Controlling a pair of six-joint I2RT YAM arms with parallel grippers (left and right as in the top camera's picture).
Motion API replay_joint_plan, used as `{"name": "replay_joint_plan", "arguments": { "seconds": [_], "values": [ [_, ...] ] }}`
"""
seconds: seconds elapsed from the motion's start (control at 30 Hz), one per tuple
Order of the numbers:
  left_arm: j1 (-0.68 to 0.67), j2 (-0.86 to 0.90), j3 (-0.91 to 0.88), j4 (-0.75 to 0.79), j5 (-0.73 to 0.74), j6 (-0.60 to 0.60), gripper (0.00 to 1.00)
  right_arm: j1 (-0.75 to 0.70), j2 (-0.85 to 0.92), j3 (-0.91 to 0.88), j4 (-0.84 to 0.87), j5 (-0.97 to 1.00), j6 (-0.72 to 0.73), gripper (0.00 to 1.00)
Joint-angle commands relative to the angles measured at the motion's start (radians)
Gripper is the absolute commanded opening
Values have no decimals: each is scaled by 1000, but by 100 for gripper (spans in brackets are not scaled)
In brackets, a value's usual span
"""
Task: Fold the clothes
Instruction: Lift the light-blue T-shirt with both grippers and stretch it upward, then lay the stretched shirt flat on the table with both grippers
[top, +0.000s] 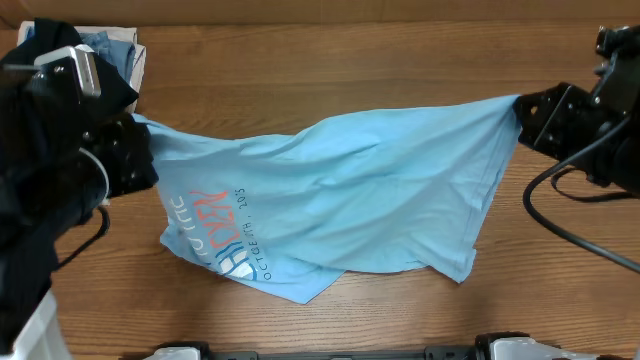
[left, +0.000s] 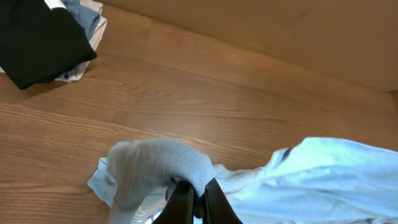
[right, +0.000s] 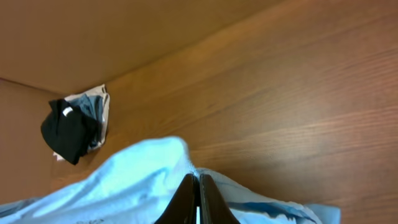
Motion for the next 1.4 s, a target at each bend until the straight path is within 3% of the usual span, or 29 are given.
{"name": "replay_joint_plan", "arguments": {
  "seconds": [0.0,0.17,0.33,0.43,0.53,0.77,0.97,1.1,1.17,1.37],
  "values": [
    [1,97,5,29,-18,-10,4,-3,54,17,53,25,2,4],
    [1,265,5,156,-17,-10,4,-3,178,17,213,25,2,4],
    [14,450,6,410,-16,-10,4,-4,322,17,470,12,25,4],
    [42,507,9,550,-13,-10,4,-21,360,17,584,-19,26,4],
    [85,509,46,595,-12,-10,4,-64,356,42,631,-46,47,4],
    [200,455,307,456,14,39,4,-222,332,243,493,-160,42,4],
    [207,421,341,227,21,46,4,-248,339,257,264,-156,38,4],
    [200,446,328,11,21,42,5,-246,366,253,107,-135,38,4],
    [194,455,278,-1,64,82,6,-245,371,234,34,-103,34,4],
    [153,459,16,0,100,50,4,-245,370,155,-74,-24,7,4]
  ]
}}
